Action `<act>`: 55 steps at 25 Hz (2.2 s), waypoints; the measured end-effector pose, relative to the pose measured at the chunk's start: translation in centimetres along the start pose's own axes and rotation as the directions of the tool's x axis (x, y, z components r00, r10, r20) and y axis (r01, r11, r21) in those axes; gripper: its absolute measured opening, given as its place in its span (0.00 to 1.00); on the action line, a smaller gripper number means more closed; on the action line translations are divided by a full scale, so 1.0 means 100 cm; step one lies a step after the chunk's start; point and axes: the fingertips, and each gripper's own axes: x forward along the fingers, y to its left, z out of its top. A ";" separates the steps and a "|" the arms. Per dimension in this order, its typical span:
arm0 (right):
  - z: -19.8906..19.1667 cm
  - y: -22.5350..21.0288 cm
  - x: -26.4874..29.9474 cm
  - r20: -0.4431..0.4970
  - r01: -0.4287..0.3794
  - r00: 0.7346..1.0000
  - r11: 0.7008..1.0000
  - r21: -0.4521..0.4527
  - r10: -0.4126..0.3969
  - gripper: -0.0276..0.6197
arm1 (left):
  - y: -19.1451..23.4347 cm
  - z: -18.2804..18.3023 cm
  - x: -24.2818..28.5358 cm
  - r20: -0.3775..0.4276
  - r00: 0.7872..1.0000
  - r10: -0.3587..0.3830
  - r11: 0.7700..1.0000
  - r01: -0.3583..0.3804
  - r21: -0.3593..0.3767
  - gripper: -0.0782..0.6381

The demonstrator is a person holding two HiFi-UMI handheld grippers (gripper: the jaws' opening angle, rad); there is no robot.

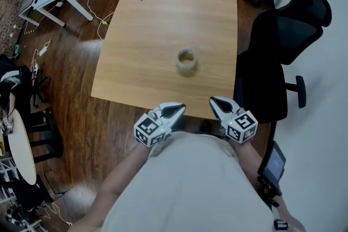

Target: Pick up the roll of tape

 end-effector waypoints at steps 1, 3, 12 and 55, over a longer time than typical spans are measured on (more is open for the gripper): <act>0.001 0.001 0.006 0.003 0.019 1.000 1.000 0.004 -0.019 0.05 | 0.007 0.000 -0.003 -0.004 1.000 -0.016 1.000 0.016 0.008 0.12; 0.003 0.003 0.017 0.012 0.053 0.999 0.998 0.016 -0.053 0.05 | 0.021 -0.001 -0.008 -0.016 0.999 -0.047 0.999 0.047 0.023 0.12; 0.008 0.003 0.030 0.042 0.206 0.977 0.976 0.075 -0.209 0.05 | 0.058 -0.001 -0.012 -0.087 0.980 -0.179 0.981 0.184 0.060 0.12; -0.018 -0.119 -0.027 0.023 0.115 0.992 0.955 0.274 -0.126 0.05 | 0.191 -0.052 0.158 -0.802 0.540 0.257 0.908 0.149 0.391 0.36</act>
